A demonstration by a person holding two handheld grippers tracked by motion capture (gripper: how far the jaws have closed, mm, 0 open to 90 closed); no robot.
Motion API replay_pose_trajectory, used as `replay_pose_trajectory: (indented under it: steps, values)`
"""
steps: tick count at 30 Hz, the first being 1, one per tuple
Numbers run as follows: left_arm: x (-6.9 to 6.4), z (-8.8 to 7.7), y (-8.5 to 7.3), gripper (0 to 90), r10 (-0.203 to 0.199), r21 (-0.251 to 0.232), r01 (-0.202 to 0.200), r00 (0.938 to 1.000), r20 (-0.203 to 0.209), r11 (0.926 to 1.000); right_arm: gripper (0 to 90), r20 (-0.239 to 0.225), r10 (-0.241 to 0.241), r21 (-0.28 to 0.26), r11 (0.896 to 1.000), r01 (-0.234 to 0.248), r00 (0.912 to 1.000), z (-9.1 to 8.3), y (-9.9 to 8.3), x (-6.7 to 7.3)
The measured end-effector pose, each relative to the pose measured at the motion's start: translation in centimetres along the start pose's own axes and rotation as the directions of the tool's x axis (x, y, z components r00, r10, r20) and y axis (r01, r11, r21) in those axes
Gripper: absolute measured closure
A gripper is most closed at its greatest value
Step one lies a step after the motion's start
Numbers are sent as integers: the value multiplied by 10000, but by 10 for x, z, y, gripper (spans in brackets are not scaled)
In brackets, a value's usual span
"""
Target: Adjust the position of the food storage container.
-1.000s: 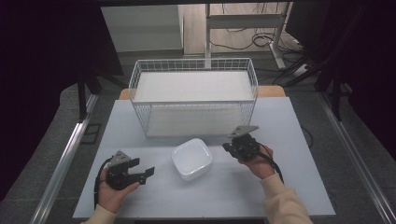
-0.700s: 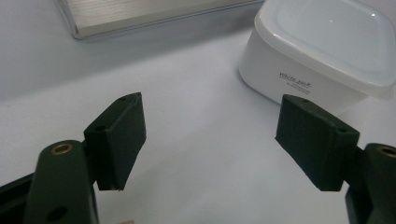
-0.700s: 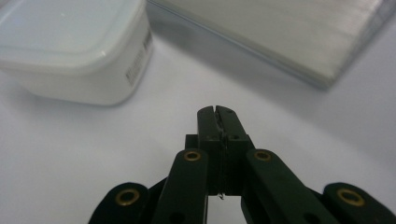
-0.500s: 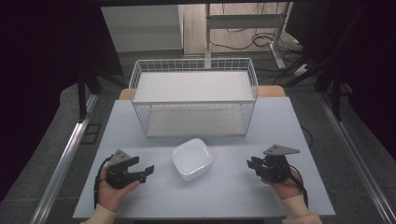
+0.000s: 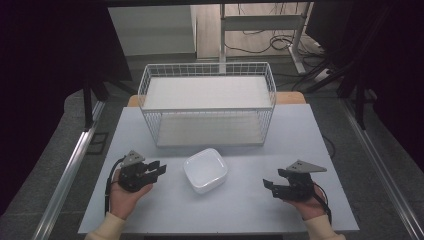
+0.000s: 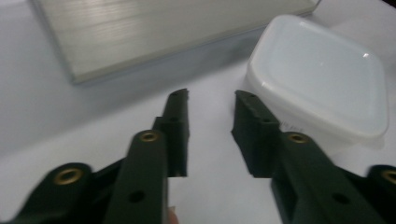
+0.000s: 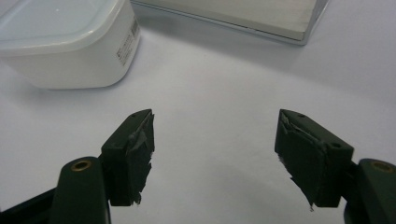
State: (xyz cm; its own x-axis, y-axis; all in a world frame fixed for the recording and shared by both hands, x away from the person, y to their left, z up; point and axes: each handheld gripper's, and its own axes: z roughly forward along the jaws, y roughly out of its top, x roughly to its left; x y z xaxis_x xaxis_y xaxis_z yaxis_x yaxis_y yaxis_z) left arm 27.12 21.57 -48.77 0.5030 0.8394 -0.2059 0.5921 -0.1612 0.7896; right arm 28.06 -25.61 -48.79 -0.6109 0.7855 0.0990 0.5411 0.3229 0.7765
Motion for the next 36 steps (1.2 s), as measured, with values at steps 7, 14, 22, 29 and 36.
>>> replay_pose_trajectory:
  steps: [7, 14, 22, 29, 36]
  values:
    - [-3, 29, 22, 895, 353, 864, -405, 9975, 612, 9954, 287, 338, 96, -16, 10000, -95, 9994, -3, -2, -7]
    - [-7, 59, 28, 897, 787, 1746, -973, 9907, 1109, 9798, 287, 550, 391, -137, 9992, -384, 9977, -7, -1, -15]
    - [-5, 65, 28, 898, 914, 1892, -1170, 9861, 1386, 9750, 287, 563, 440, -131, 9990, -433, 9974, -6, 0, -15]
    - [-18, 61, 26, 898, 1368, 2029, -1710, 9755, 1723, 9642, 287, 425, 612, -224, 9979, -603, 9972, -8, 1, -16]
    - [-29, 57, 17, 897, 1258, 2095, -1690, 9707, 2048, 9631, 287, 352, 770, -423, 9962, -755, 9964, -12, 3, -17]
